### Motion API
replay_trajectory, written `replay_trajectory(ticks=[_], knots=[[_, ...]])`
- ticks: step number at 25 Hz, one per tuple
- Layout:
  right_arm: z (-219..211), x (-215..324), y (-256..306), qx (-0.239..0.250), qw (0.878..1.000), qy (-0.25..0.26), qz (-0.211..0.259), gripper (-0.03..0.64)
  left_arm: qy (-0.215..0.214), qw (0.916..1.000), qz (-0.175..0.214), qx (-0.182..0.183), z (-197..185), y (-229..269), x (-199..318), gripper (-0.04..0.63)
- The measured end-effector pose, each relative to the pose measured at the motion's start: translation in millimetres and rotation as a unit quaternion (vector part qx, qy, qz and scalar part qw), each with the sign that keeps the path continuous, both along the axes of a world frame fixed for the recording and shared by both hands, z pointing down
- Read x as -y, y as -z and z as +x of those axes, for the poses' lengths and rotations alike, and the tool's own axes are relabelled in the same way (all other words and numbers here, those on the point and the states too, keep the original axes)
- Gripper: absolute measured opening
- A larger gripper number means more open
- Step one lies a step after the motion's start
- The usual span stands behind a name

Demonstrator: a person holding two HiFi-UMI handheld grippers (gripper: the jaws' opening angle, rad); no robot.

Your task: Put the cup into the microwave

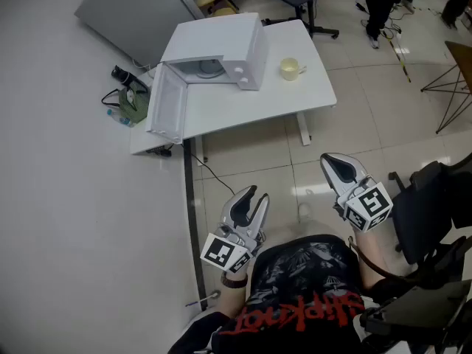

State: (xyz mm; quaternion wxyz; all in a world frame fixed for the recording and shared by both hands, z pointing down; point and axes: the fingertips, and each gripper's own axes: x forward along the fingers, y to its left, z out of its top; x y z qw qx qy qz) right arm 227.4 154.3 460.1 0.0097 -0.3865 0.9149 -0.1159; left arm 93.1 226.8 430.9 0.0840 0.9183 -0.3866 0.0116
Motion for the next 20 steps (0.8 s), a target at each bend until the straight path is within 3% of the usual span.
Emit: replay_trajectory(ticks=[7, 11, 15, 18, 20], knots=[[14, 73, -29, -0.067, 0.998, -0.010, -0.004, 0.000, -0.029, 0.9981, -0.054, -0.009, 23, -25, 48, 0.117], [15, 138, -49, -0.117, 0.993, 0.000, 0.005, 0.005, -0.050, 0.9965, -0.066, -0.014, 15, -41, 100, 0.117], [12, 213, -73, -0.169, 0.985, 0.026, 0.001, 0.142, -0.068, 0.9959, -0.052, -0.027, -10, -47, 162, 0.117], [4, 267, -103, -0.222, 0.973, 0.062, -0.022, 0.253, -0.075, 0.9957, -0.044, -0.032, -31, -45, 208, 0.117], [-2, 300, -129, -0.252, 0.962, 0.091, -0.052, 0.361, -0.079, 0.9957, -0.039, -0.030, -44, -39, 234, 0.117]])
